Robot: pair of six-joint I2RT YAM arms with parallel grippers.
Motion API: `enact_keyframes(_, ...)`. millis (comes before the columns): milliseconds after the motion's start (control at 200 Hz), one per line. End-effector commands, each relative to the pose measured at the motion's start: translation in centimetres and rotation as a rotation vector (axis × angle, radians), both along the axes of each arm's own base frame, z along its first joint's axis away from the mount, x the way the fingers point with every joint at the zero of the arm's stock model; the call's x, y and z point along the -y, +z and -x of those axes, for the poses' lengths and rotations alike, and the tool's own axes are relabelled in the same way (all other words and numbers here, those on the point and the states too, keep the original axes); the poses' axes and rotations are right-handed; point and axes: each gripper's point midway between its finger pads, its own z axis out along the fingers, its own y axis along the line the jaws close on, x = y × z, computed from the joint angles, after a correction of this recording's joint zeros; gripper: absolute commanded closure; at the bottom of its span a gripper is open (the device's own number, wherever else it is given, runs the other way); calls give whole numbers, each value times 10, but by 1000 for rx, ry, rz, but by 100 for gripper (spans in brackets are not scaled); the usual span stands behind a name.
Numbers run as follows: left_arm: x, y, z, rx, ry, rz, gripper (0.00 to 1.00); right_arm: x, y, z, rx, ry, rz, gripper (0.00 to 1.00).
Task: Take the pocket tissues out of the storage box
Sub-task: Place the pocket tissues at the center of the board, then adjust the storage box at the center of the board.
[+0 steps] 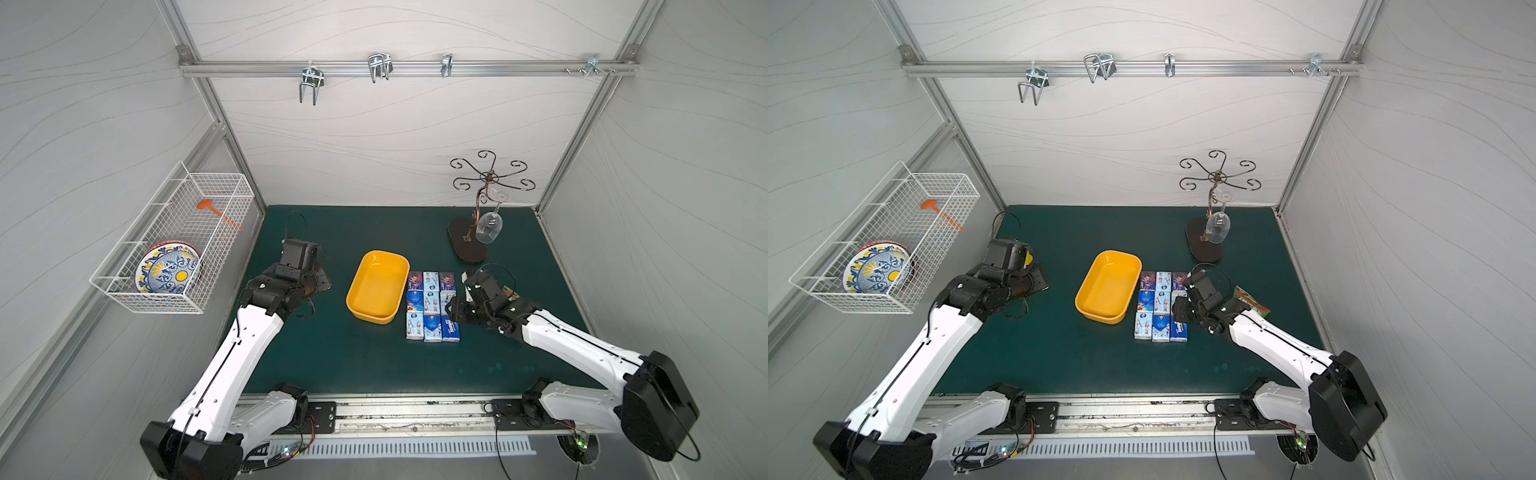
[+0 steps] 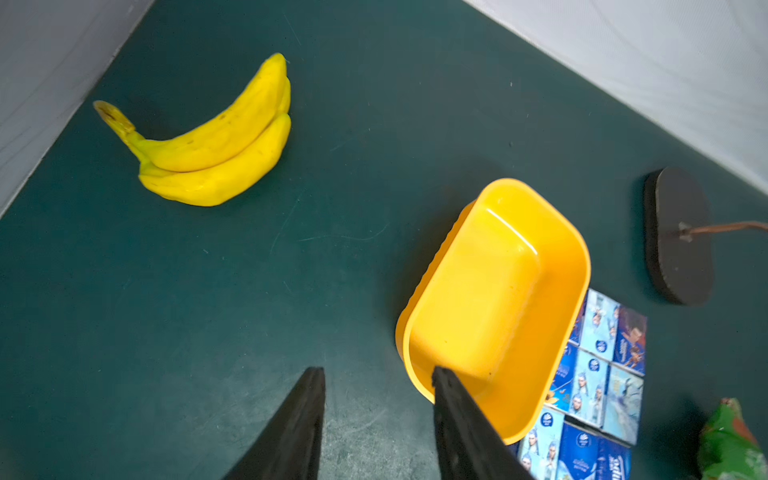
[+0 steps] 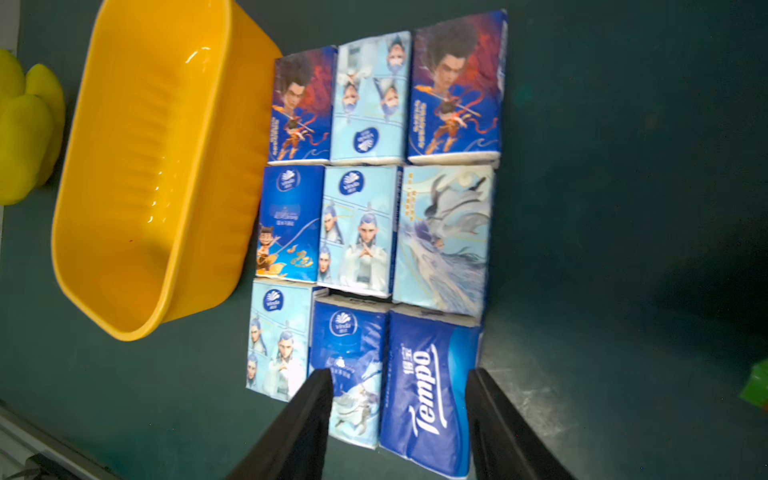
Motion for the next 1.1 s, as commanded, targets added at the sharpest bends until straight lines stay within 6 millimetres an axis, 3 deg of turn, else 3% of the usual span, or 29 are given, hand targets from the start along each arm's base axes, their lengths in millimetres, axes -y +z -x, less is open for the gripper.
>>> enact_keyframes(0,18,-2,-16,-14,-95,-53,54,-8,0,2,8,65,80,44)
enact_keyframes(200,49,-36,-38,-148,-218,-151,54,-21,-11,6,-17,103,85,44)
enact_keyframes(375,60,-63,-57,-212,-230,-167,53,-19,-22,11,-38,109,97,43)
enact_keyframes(695,79,-97,-85,-296,-298,-186,48,-18,-23,14,-38,129,100,43)
enact_keyframes(1096,68,-133,-113,-386,-274,-280,48,-17,-27,17,-42,144,96,43)
